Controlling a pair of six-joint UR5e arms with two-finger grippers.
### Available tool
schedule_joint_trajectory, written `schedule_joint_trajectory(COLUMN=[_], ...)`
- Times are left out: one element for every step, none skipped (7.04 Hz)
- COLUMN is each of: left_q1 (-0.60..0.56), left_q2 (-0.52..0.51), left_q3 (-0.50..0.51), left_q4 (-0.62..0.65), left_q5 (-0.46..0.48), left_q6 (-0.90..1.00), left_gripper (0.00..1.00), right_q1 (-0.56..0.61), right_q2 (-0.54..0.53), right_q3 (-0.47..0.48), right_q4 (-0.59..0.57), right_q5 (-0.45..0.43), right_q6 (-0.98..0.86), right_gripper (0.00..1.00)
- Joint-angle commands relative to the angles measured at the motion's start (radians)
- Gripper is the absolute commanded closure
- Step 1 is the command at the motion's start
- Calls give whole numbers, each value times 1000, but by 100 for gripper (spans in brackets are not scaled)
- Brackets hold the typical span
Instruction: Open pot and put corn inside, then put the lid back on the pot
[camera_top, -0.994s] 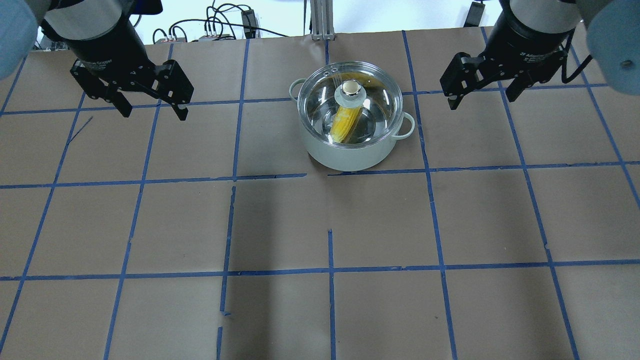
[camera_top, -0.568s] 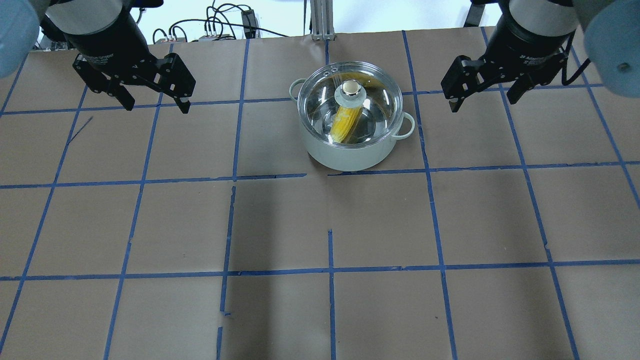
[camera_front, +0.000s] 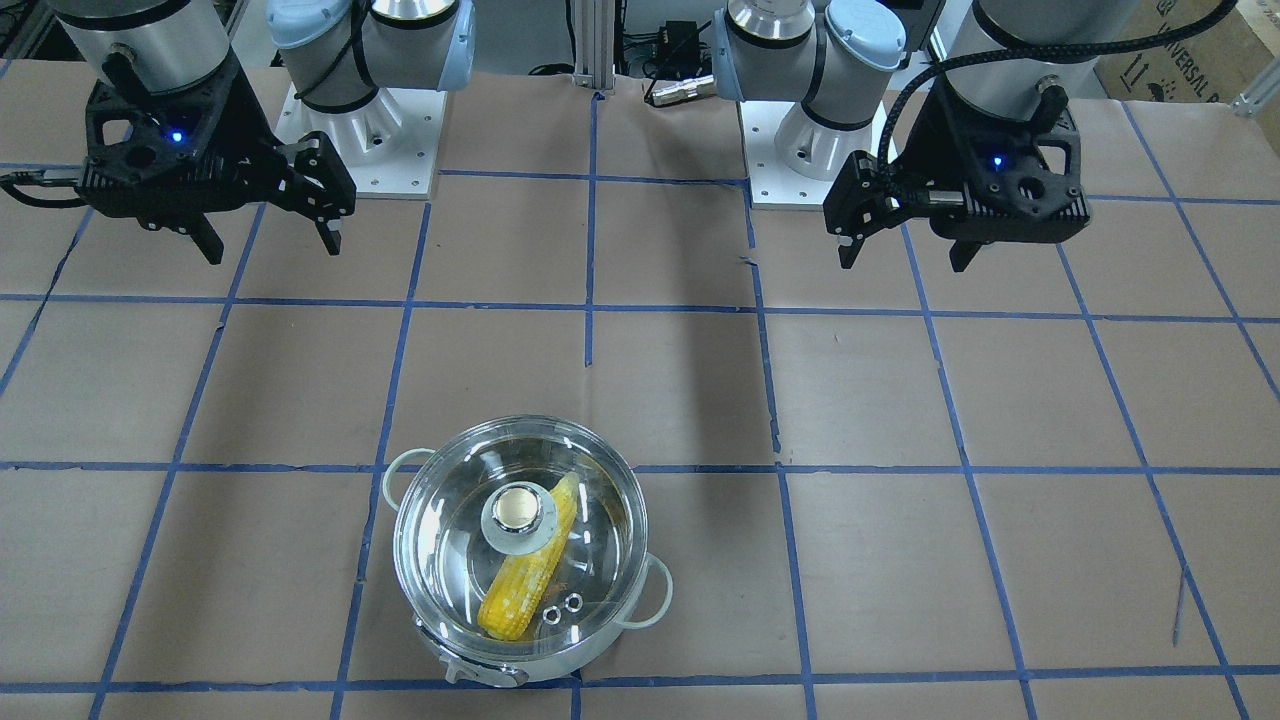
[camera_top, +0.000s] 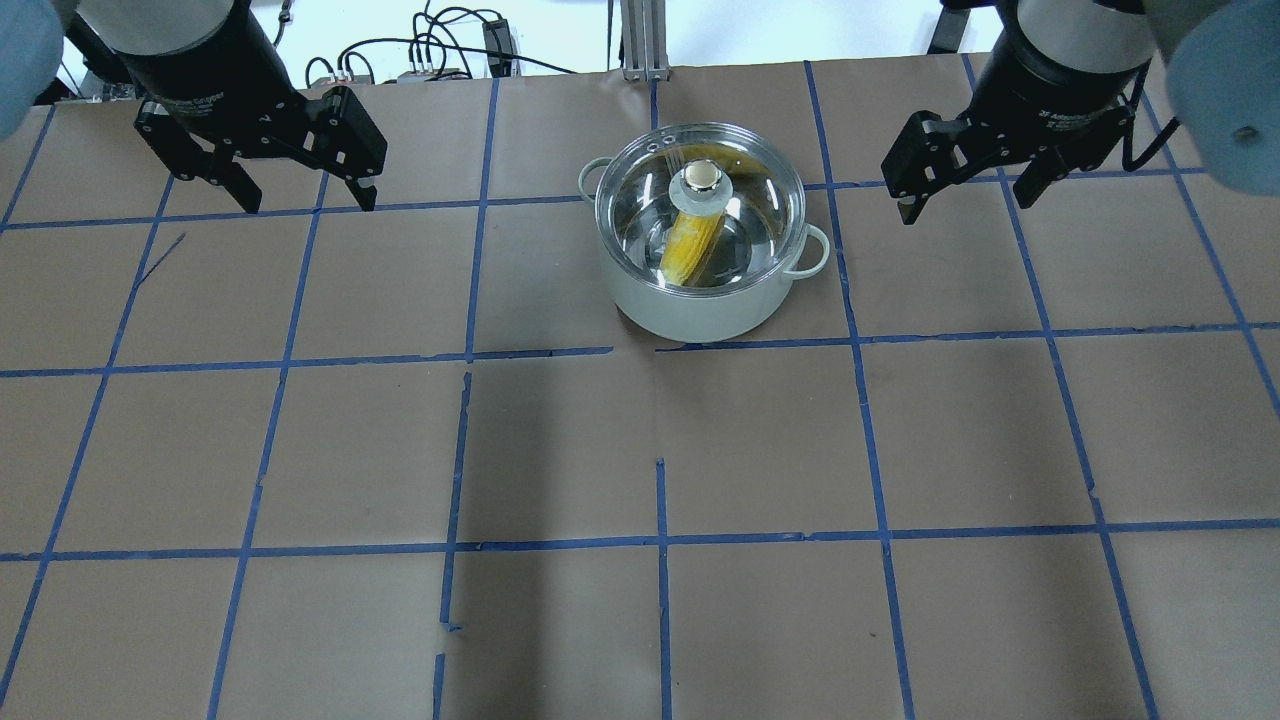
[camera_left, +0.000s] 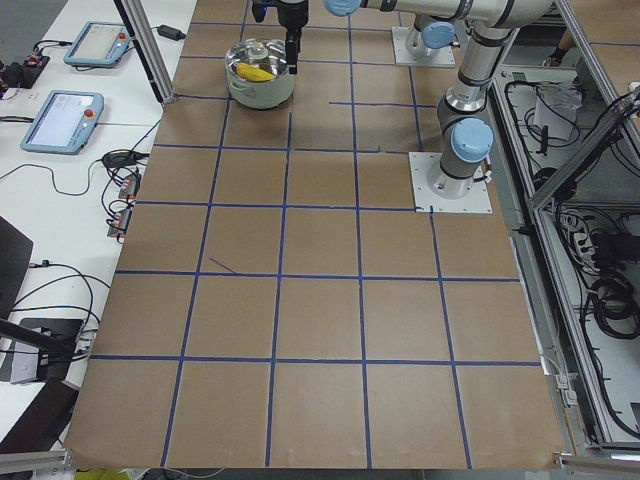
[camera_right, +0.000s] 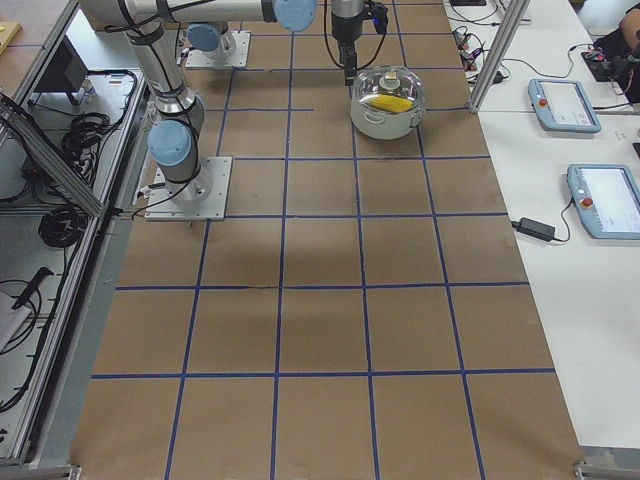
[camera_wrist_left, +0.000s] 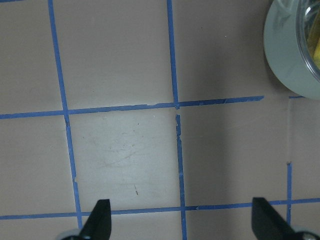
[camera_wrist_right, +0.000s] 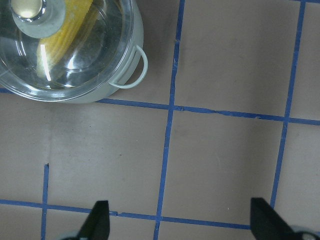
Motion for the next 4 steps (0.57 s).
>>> schedule_joint_trajectory(left_q1=[-1,-1,-1,-1], left_q2=[1,-1,-2,-1], left_q3=[5,12,16,14], left_q4=[-16,-19,-23,-25], left_q5=[4,4,5,5], left_q6=[-4,-1,0,20], left_gripper=[0,0,0,0], right_q1=[0,0,0,0], right_q2=[6,-2,-7,-2], right_q3=[0,0,0,0], right_q4=[-1,0,2,2], right_q5=[0,0,0,-1], right_q6=[1,1,0,0], right_gripper=[0,0,0,0])
